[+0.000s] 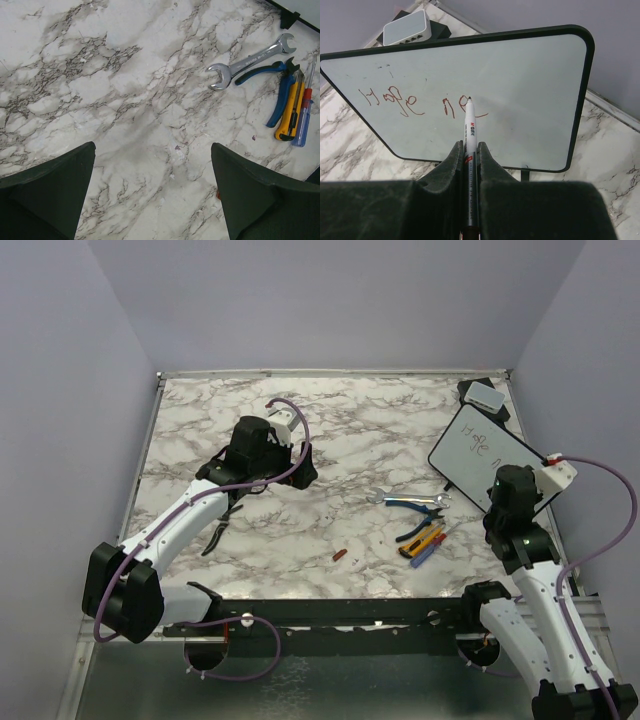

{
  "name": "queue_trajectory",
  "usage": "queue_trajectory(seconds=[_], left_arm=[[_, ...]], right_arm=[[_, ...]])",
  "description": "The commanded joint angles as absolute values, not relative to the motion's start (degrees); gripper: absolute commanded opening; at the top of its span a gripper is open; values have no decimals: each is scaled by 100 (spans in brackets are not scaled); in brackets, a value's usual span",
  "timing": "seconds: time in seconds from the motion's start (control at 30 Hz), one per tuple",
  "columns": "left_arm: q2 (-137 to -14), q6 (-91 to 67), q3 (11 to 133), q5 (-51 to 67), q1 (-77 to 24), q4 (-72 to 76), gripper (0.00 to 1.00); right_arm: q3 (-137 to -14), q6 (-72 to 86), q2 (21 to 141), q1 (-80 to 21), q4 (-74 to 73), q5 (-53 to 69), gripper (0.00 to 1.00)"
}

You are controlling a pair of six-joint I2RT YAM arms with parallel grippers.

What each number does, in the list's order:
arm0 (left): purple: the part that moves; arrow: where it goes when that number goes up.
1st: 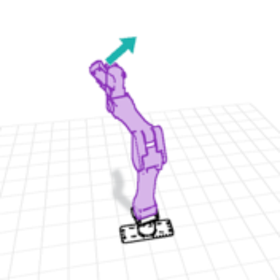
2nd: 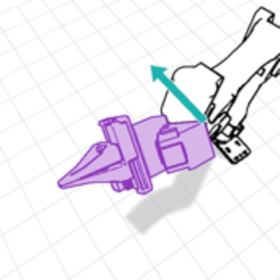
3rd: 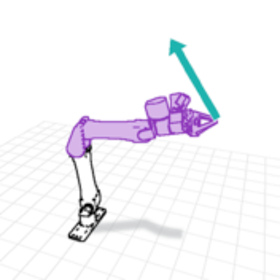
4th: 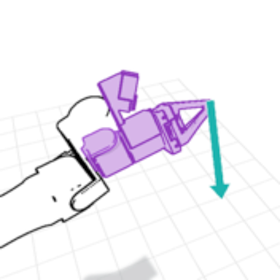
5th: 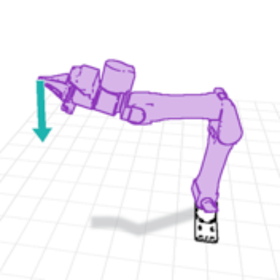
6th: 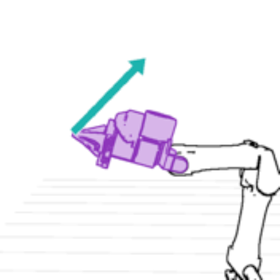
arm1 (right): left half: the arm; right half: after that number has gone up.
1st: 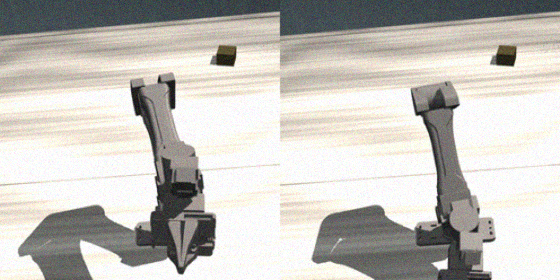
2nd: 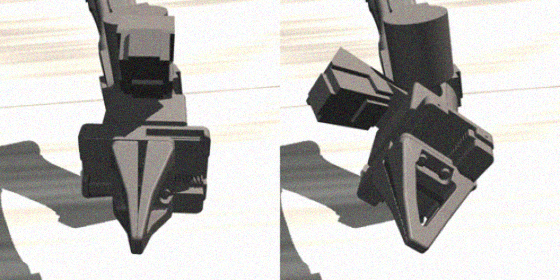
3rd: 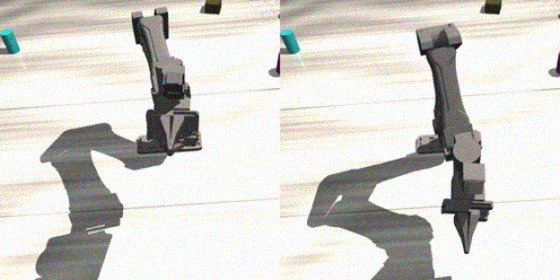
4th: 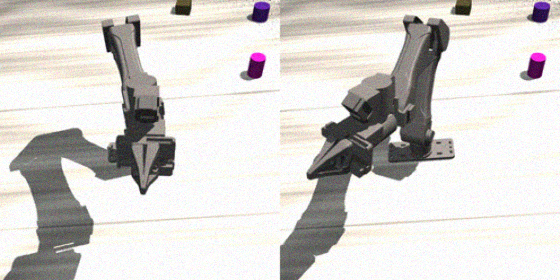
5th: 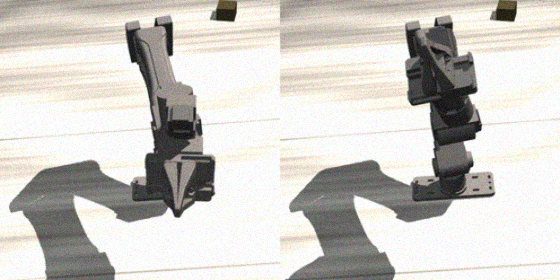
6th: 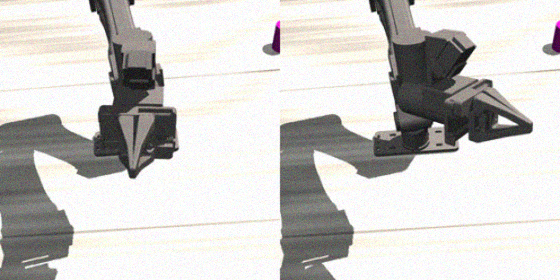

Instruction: Write a sentence on the whiteboard

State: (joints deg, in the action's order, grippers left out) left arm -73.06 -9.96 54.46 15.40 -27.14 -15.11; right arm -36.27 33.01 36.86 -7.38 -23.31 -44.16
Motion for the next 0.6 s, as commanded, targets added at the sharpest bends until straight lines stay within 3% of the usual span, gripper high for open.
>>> queue_trajectory(seconds=[0.0, 0.57], left_arm=[[-7172, -929, 5361, 1494, -2731, -1433, 99], [-7164, -930, 5361, 1529, -2732, -1428, 99]], right_arm=[[-3565, 3384, 3736, -685, -2300, -4729, 0], [-3271, 3349, 3957, -685, -2031, -4841, 0]])
